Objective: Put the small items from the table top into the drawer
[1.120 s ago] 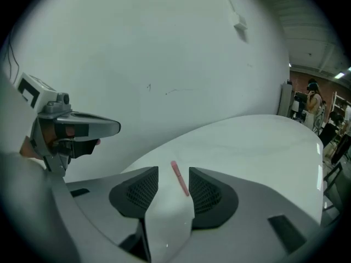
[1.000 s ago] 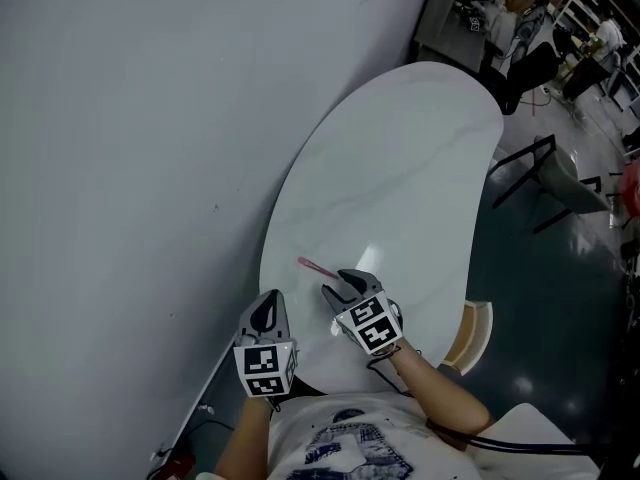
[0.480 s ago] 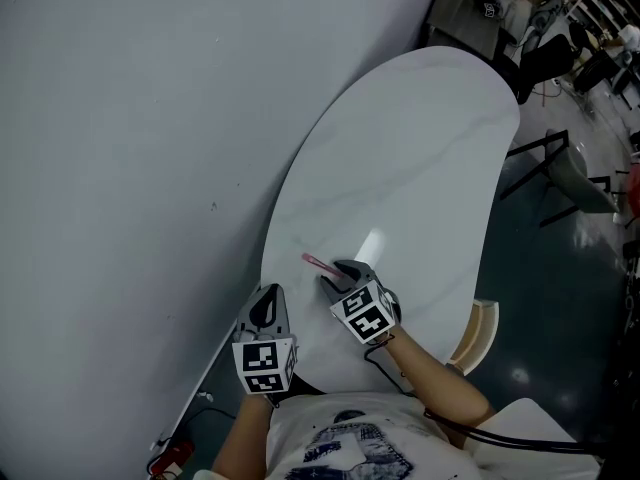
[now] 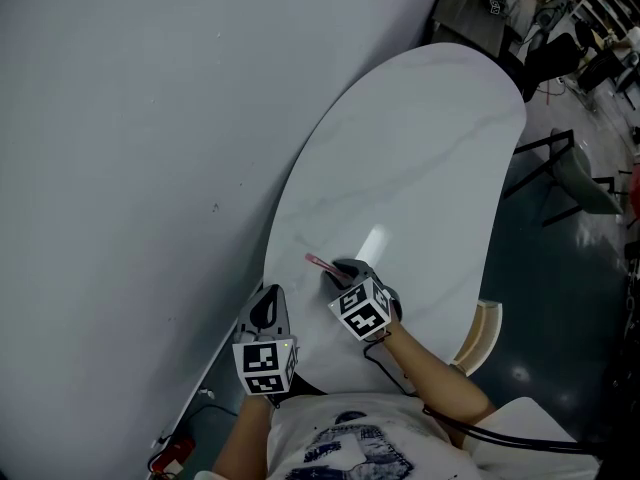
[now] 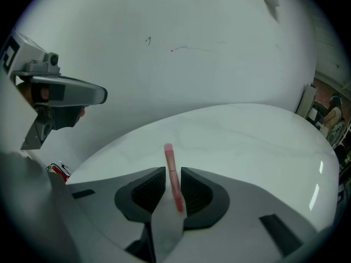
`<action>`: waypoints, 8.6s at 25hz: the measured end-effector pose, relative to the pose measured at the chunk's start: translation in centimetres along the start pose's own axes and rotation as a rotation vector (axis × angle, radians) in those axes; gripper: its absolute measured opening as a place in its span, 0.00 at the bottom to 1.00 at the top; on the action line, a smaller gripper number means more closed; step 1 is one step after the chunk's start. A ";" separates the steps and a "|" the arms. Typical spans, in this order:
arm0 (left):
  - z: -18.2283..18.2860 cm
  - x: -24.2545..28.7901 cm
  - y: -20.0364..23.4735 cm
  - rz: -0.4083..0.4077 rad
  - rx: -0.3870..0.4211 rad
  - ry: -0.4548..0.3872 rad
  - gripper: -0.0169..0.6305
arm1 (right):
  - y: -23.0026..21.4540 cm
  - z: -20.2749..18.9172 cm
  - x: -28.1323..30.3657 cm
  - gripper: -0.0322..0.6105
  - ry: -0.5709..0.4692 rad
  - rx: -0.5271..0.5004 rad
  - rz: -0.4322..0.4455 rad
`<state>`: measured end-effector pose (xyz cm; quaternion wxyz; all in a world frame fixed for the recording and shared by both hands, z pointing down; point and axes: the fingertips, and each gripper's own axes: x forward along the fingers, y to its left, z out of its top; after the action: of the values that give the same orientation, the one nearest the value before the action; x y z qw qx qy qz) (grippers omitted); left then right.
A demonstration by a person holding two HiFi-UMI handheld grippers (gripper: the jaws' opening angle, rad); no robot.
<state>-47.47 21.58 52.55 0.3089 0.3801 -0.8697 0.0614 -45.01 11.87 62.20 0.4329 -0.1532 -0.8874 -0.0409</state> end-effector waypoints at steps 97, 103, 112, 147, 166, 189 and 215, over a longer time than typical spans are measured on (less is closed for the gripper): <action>-11.7 -16.4 -52.4 -0.508 0.425 -0.063 0.06 | 0.8 -41.3 -46.8 0.14 -0.301 0.638 -0.533; -11.8 -16.1 -53.0 -0.503 0.446 -0.056 0.06 | 0.3 -42.4 -46.7 0.14 -0.306 0.674 -0.526; -11.5 -12.7 -52.6 -0.497 0.439 -0.010 0.06 | -1.7 -42.7 -43.7 0.14 -0.281 0.729 -0.499; -11.6 9.6 -52.0 -0.614 0.449 0.148 0.06 | -15.2 -44.2 -23.6 0.14 -0.139 0.936 -0.416; -12.5 13.5 -50.9 -0.579 0.451 0.140 0.06 | -15.4 -48.0 -16.2 0.14 0.055 0.967 -0.372; -11.9 13.8 -51.1 -0.594 0.436 0.148 0.06 | -16.6 -52.3 -10.8 0.14 0.172 0.915 -0.383; -12.1 13.7 -51.0 -0.588 0.436 0.144 0.06 | -17.0 -52.5 -10.7 0.15 0.198 0.898 -0.410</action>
<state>-13.02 -18.70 63.71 0.2857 0.6651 -0.6659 0.1804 -4.36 -17.58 87.48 0.5213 0.2304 -0.7838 0.2465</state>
